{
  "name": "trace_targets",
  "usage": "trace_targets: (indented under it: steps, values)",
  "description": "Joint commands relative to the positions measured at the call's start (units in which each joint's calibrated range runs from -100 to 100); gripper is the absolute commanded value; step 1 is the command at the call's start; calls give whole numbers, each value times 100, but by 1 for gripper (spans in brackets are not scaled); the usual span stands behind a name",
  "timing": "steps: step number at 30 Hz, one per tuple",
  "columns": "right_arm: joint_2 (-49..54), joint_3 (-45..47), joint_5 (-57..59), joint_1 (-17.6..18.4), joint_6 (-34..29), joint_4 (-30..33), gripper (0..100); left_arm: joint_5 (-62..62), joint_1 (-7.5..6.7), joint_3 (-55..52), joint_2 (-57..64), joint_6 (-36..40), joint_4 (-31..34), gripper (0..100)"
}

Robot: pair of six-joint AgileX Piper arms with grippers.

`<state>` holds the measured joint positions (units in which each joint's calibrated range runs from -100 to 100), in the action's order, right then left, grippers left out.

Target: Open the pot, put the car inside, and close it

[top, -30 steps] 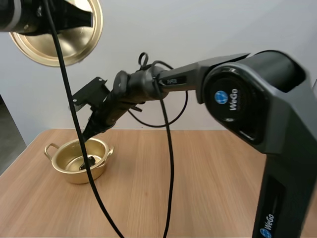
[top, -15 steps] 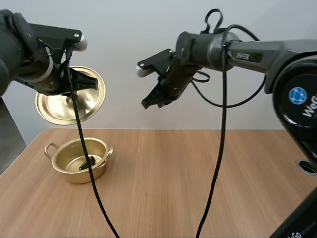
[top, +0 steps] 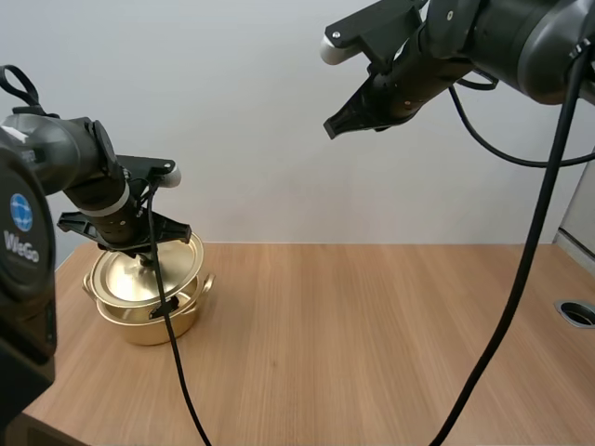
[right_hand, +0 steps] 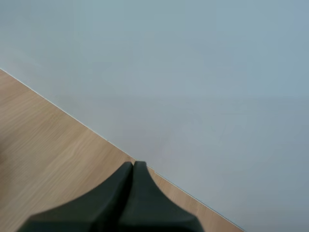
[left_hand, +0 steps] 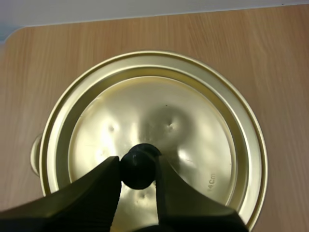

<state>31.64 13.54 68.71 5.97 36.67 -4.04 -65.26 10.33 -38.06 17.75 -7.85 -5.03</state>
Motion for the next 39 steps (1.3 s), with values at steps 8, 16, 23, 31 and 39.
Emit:
trace_targets:
  steps: [8, 16, 23, 31, 39]
  values:
    - [3, 1, 203, -4, -89, 1, 0, 197, 5, -46, -225, -3, 334, 0]
    - [14, 1, 252, -11, -109, 97, 0, 303, 5, -46, -755, 64, 349, 0]
    - [14, 1, 252, -11, -109, 97, 0, 528, 5, -46, -1007, 75, 194, 0]
    - [14, 1, 252, -11, -109, 97, 0, 603, 5, -46, -1090, 30, 184, 71]
    - [14, 1, 252, -11, -225, 134, 0, 688, 5, -3, -846, 351, 180, 100]
